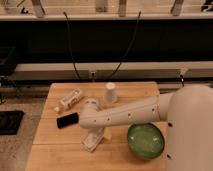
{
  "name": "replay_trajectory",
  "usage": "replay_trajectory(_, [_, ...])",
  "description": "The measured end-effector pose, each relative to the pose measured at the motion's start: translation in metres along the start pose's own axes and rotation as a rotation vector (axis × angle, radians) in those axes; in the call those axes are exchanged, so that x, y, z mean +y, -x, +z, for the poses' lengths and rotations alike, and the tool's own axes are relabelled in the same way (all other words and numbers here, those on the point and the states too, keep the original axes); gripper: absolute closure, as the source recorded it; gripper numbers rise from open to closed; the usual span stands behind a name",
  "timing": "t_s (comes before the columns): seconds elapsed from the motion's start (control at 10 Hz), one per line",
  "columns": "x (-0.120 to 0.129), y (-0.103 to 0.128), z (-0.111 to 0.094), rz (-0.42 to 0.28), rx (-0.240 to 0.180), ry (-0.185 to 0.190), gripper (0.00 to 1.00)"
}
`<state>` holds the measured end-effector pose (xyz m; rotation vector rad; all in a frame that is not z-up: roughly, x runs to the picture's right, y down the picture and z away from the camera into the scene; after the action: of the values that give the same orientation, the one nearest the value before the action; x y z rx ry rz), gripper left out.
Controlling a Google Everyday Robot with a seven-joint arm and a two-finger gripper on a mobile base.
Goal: Place the white sponge in the ceramic bowl
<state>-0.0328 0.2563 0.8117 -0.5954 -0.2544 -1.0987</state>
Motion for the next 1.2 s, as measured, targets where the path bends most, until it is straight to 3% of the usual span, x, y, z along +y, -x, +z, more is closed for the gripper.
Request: replay_trajectory(1.2, [0.0005, -0.0012, 0.01, -0.054, -0.014, -0.015, 0.2])
